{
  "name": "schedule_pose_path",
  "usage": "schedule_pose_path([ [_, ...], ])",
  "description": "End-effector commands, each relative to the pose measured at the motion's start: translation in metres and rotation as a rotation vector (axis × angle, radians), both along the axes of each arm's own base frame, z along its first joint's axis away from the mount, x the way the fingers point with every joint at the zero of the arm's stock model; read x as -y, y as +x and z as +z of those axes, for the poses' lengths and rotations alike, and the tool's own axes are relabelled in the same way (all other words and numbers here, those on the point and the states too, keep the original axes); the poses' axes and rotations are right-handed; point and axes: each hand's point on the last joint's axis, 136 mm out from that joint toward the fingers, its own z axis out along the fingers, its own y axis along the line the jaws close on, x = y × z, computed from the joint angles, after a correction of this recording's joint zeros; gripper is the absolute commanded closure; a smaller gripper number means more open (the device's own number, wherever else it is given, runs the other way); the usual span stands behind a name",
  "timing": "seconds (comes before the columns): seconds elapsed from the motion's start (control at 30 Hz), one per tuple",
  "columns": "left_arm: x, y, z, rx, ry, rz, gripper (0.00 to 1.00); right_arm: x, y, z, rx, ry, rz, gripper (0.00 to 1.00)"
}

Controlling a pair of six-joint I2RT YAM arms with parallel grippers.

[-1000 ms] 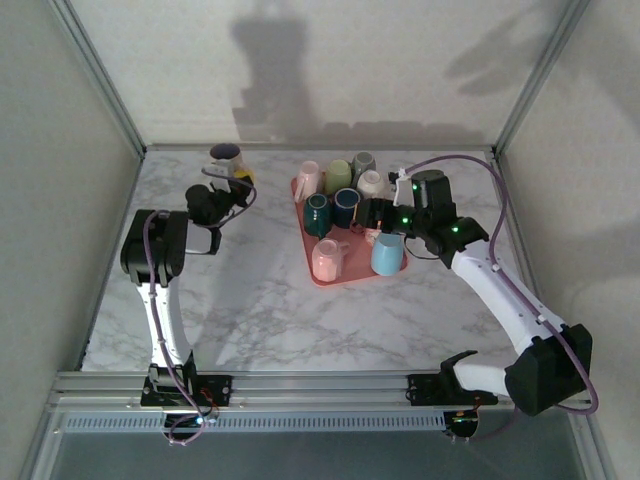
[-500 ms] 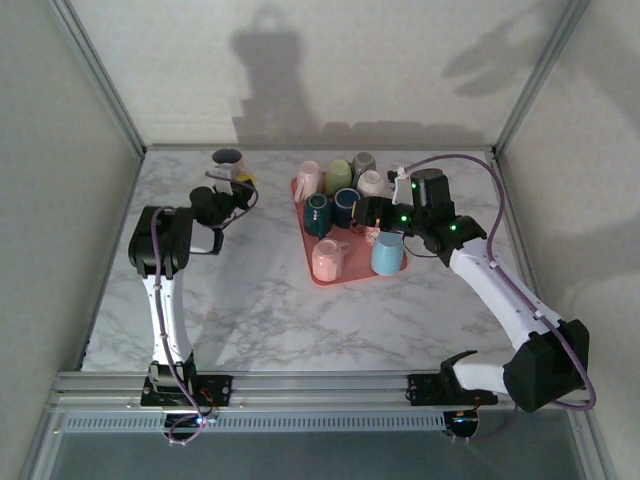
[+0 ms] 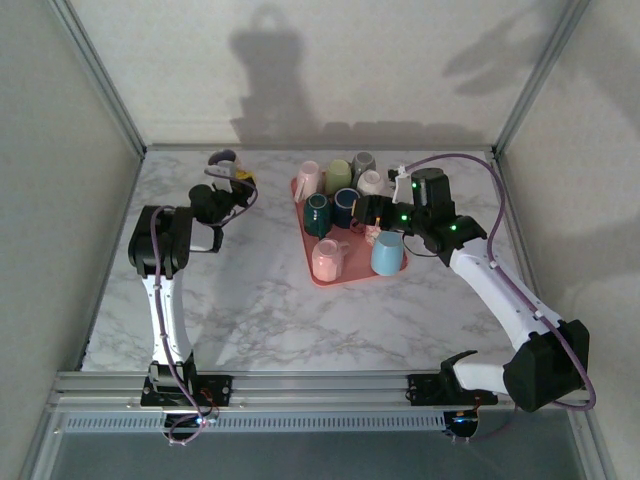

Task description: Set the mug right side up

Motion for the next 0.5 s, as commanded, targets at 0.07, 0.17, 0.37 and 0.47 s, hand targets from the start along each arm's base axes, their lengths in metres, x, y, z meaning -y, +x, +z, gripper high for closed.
schedule_pose_path([
  [0.07,-0.002,-0.005,0.050,0.150,0.017,-0.006,0.77,0.002,-0.001,0.010,0.024,0.026,0.000,0.37],
  [0.17,-0.001,-0.010,0.049,0.134,0.024,-0.007,0.74,0.005,-0.002,0.009,0.020,0.023,-0.007,0.36],
  [0.37,-0.002,-0.016,0.044,0.067,0.025,-0.001,0.68,0.017,0.000,-0.004,-0.030,-0.018,-0.056,0.34],
  [0.47,-0.001,-0.029,0.054,0.092,0.015,0.004,0.65,0.023,-0.002,-0.010,-0.045,-0.054,-0.066,0.34],
])
